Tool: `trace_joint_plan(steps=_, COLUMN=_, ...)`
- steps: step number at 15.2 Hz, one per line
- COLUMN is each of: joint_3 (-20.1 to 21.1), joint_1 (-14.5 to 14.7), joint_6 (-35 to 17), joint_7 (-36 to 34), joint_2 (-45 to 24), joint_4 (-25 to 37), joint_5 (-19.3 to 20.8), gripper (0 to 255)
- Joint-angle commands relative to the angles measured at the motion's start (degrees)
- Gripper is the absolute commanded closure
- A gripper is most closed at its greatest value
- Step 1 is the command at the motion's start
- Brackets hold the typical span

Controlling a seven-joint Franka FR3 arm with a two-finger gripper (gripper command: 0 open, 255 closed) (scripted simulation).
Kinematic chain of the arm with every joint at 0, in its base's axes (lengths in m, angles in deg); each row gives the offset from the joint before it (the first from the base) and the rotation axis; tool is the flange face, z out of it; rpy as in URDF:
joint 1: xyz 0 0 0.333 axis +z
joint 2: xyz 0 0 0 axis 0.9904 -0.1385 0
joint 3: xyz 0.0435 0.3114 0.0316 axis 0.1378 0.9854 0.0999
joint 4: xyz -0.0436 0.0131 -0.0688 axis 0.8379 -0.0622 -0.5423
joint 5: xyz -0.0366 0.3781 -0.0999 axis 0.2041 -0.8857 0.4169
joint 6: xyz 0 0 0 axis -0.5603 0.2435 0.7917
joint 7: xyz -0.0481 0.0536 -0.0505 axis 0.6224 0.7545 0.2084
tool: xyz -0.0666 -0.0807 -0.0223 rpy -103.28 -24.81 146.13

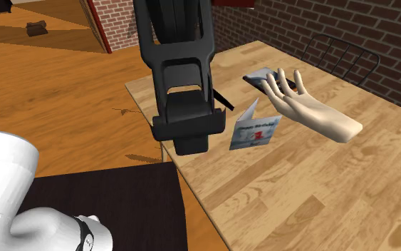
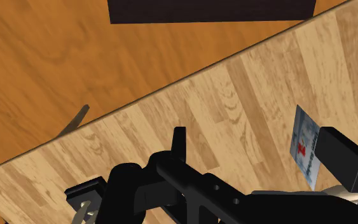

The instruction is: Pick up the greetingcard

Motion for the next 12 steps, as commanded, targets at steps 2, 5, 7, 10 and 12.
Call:
trace_joint_plan(steps=2, joint_3=0.51, joint_1=0.18, joint_6=-1.44, joint_7=-0.57, joint_2=-1.29, joint_4=-0.42, joint_5=-0.52, gripper=0)
trace_joint_plan(steps=5, joint_3=2.03, joint_1=0.74, joint_6=-5.74, joint_7=-2.2, joint_2=-5.52, joint_4=-1.26, joint_5=-1.96, gripper=0)
trace_joint_plan(steps=7, joint_3=3.06, joint_1=1.09, joint_6=-8.55, joint_7=-3.23, joint_2=-8.6, joint_4=-1.48, joint_5=-2.84, gripper=0)
trace_joint_plan(steps=10, joint_3=4.55, joint_1=1.63, joint_6=-12.65, joint_7=-4.74, joint_2=-13.61, joint_4=-1.27, joint_5=-3.97, gripper=0)
trace_joint_plan(steps=12, joint_3=5.54, joint_1=1.95, joint_6=-15.28, joint_7=-5.72, joint_2=-17.17, joint_4=-0.77, joint_5=-4.6, gripper=0)
